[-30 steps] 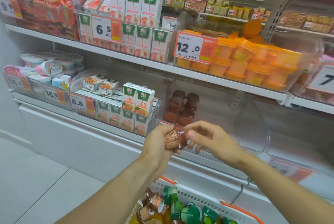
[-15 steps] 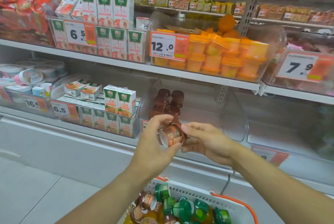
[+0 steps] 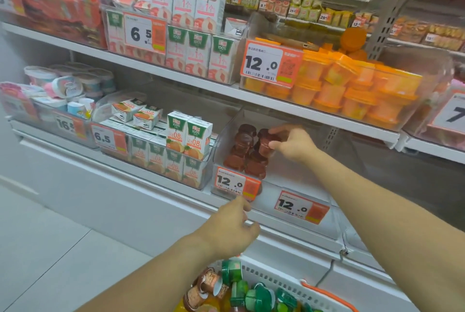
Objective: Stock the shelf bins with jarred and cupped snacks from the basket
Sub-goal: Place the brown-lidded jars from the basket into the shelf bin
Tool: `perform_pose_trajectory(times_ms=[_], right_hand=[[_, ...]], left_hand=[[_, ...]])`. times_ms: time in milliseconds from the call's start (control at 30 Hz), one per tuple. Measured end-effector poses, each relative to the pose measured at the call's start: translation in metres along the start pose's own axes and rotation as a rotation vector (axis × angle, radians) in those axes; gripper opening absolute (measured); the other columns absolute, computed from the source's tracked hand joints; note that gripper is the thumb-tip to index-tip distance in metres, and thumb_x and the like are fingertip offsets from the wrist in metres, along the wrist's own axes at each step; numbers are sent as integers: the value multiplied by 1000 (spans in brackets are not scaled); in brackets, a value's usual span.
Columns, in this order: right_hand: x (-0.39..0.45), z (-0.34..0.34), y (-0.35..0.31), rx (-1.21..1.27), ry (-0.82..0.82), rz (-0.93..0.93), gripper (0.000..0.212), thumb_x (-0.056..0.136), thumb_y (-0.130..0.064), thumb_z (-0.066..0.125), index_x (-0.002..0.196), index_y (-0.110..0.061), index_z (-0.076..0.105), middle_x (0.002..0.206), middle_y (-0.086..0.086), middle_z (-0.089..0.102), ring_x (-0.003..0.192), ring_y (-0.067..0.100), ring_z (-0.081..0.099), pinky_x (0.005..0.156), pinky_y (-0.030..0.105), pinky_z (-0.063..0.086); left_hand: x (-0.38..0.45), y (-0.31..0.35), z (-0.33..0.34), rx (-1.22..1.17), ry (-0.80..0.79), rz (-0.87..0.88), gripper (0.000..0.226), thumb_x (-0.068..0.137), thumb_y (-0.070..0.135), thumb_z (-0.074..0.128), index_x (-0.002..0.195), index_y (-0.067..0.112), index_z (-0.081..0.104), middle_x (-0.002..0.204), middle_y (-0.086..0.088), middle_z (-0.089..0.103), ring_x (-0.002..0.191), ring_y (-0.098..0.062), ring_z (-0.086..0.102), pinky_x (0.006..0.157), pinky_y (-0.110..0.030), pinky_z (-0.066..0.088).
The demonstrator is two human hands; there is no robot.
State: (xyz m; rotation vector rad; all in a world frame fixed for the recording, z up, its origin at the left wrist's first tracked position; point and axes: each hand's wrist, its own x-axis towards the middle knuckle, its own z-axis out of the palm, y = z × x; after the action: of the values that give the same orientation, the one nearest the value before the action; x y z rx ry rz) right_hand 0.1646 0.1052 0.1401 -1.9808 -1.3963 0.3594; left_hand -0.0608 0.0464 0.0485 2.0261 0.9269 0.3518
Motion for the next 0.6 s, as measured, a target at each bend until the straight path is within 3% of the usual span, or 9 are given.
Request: perform_pose_trajectory(times_ms=[100, 267, 400, 600], right_hand=[[26, 18, 7, -125, -35, -13, 35, 89, -12, 70, 124, -13, 63, 119, 2, 61, 105, 14, 56, 83, 16, 39], [47, 39, 17, -214, -18, -4, 35, 88, -9, 71, 122, -10, 64, 132, 8, 60, 120, 25, 58, 93, 23, 42], [47, 44, 24, -230, 19, -4, 31, 89, -12, 68, 120, -14, 64, 129, 9, 61, 116, 27, 59, 87, 24, 45], [44, 47, 26, -259, -6, -7, 41, 91, -8, 64, 131, -14, 57, 133, 12, 58, 120, 28, 57, 91, 25, 44]], left_hand=[[6, -8, 1, 48, -48, -10, 41, 96, 39, 57, 130, 19, 47, 119, 0, 60, 95, -14, 54, 85, -25, 46], [15, -18, 1, 79, -109, -48, 38, 95, 44, 56, 122, 18, 52, 119, -4, 63, 106, -21, 60, 89, -31, 49], [18, -24, 2, 93, -136, -77, 38, 95, 45, 56, 123, 19, 53, 122, -5, 63, 108, -23, 60, 85, -29, 46], [15, -24, 6, 97, -157, -87, 37, 95, 44, 55, 122, 18, 53, 122, -4, 62, 108, -21, 59, 87, -29, 47]])
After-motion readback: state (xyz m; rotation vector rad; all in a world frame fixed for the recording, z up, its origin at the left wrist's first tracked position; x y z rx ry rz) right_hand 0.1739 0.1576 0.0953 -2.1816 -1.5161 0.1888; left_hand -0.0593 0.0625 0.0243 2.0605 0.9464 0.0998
